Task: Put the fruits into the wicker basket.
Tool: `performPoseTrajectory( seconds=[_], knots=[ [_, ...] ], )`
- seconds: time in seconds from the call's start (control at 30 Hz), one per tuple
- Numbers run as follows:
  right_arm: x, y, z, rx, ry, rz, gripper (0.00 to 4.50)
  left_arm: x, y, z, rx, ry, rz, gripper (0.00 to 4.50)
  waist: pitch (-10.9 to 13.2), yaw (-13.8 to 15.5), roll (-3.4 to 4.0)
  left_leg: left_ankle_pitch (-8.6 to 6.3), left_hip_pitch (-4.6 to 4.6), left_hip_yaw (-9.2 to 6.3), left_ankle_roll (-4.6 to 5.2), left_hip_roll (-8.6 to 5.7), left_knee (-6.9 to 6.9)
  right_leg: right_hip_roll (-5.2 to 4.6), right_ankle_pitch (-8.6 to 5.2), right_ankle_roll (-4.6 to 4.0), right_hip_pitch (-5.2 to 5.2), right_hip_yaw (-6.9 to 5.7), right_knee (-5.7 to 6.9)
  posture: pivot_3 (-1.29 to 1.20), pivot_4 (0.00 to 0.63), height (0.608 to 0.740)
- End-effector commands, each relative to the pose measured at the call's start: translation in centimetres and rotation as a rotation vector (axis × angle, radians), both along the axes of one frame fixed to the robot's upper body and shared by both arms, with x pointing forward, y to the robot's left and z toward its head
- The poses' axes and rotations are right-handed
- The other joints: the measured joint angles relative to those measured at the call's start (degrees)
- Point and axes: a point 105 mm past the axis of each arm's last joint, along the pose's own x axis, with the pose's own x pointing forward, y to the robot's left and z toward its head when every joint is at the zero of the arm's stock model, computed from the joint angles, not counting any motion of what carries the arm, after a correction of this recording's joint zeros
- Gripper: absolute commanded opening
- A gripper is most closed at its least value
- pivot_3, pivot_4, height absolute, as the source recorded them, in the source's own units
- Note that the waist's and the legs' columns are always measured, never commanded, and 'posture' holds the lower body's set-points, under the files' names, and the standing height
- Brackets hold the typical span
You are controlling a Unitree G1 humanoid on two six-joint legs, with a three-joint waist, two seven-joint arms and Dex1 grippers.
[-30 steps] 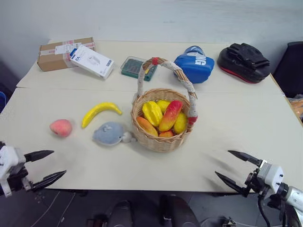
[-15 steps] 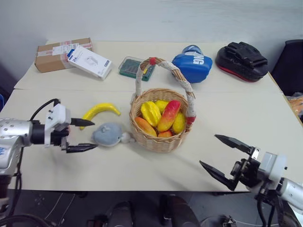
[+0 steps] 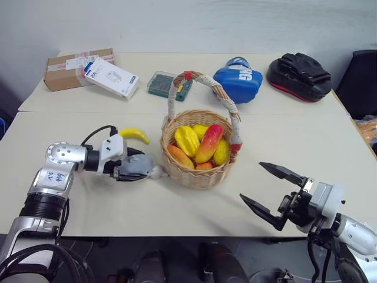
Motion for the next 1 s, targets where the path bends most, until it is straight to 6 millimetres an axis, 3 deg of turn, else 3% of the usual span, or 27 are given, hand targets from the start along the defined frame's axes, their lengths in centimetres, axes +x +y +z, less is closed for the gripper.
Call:
performPoseTrajectory(
  seconds=[0.03, 0.1, 0.17, 0.23, 0.3, 0.4, 0.57, 0.63, 0.8, 0.97, 1.0],
  knots=[
    [-0.8, 1.1, 0.9, 0.036, 0.000, 0.063, 4.50, -1.1, 0.1, 1.7, -0.029, -0.017, -0.051, 2.36, 0.00, 0.01, 0.00, -0.01, 0.00, -0.06, 0.01, 0.02, 0.07, 0.00, 0.00, -0.01, 0.01, 0.01, 0.03, 0.00, 0.150, 0.740],
    [-0.9, 1.2, 0.8, 0.027, 0.005, 0.081, 4.50, -1.4, 0.3, 3.0, -0.085, -0.028, -0.036, 1.76, 0.00, 0.05, -0.01, 0.00, -0.01, -0.23, 0.04, 0.02, 0.12, -0.01, 0.01, -0.02, 0.02, 0.02, 0.02, 0.00, 0.150, 0.740],
    [-0.6, 1.2, 1.2, 0.024, -0.019, 0.087, 4.50, -1.8, 1.2, 6.0, -0.261, -0.056, 0.049, 1.20, 0.01, -0.04, -0.01, 0.01, -0.01, -0.27, 0.06, 0.03, 0.15, -0.01, 0.01, -0.04, 0.03, 0.05, 0.02, 0.00, 0.150, 0.740],
    [-0.3, 1.3, 2.0, 0.034, -0.061, 0.090, 4.50, -2.1, 3.3, 8.6, -0.414, -0.058, 0.205, 0.84, 0.04, -0.35, -0.07, 0.01, 0.00, -0.25, 0.05, 0.36, 0.15, -0.09, 0.02, -0.05, 0.02, 0.12, 0.02, 0.00, 0.150, 0.740],
    [-0.3, 1.7, 2.6, 0.049, -0.081, 0.102, 4.50, -3.0, 5.6, 9.4, -0.446, -0.065, 0.319, 0.60, 0.05, -0.57, -0.09, -0.01, 0.02, -0.23, 0.00, 0.51, 0.16, -0.07, 0.05, -0.11, 0.01, 0.14, 0.02, 0.00, 0.150, 0.740],
    [-0.2, 2.4, 3.4, 0.066, -0.103, 0.128, 4.50, -4.4, 12.1, 10.0, -0.544, -0.100, 0.646, 0.56, 0.05, -0.48, -0.05, -0.07, 0.12, -0.27, -0.11, 0.52, 0.04, 0.02, -0.01, -0.26, -0.01, 0.09, 0.10, 0.00, 0.150, 0.740],
    [-0.6, 4.5, 4.7, 0.041, -0.195, 0.222, 4.50, -7.0, 24.7, 7.9, -0.576, -0.244, 1.260, 0.56, 0.06, -0.27, -0.09, -0.11, 0.08, -0.27, -0.23, 0.52, 0.08, 0.10, -0.08, -0.45, -0.16, -0.05, 0.14, 0.00, 0.150, 0.740],
    [-0.7, 5.3, 4.7, 0.056, -0.186, 0.247, 4.50, -8.0, 27.9, 7.3, -0.569, -0.327, 1.438, 0.56, 0.01, 0.04, -0.19, -0.11, 0.06, -0.27, -0.23, 0.53, 0.07, 0.06, -0.07, -0.53, -0.18, -0.11, 0.07, 0.00, 0.150, 0.740],
    [-0.1, 5.4, 4.2, 0.052, -0.167, 0.236, 4.50, -7.7, 28.8, 3.7, -0.478, -0.242, 1.512, 0.56, -0.21, 1.45, -0.56, -0.21, -0.06, -0.26, -0.12, 0.57, 0.05, -0.43, -0.03, -0.50, -0.17, -0.29, -0.03, 0.00, 0.150, 0.740],
    [0.2, 5.7, 3.8, 0.058, -0.151, 0.230, 4.50, -6.7, 28.5, 3.1, -0.482, -0.219, 1.481, 0.56, -0.52, 1.47, -1.05, -0.31, -0.15, -0.24, 0.01, 0.48, 0.01, -0.69, -0.02, -0.48, -0.17, -0.38, -0.14, 0.00, 0.150, 0.740],
    [0.3, 5.7, 3.6, 0.059, -0.144, 0.228, 4.50, -6.7, 28.7, 2.6, -0.477, -0.203, 1.506, 0.90, -0.55, 1.42, -1.09, -0.32, -0.15, -0.24, -0.01, 0.49, 0.01, -0.68, -0.02, -0.49, -0.17, -0.38, -0.13, 0.00, 0.150, 0.740]
  ],
)
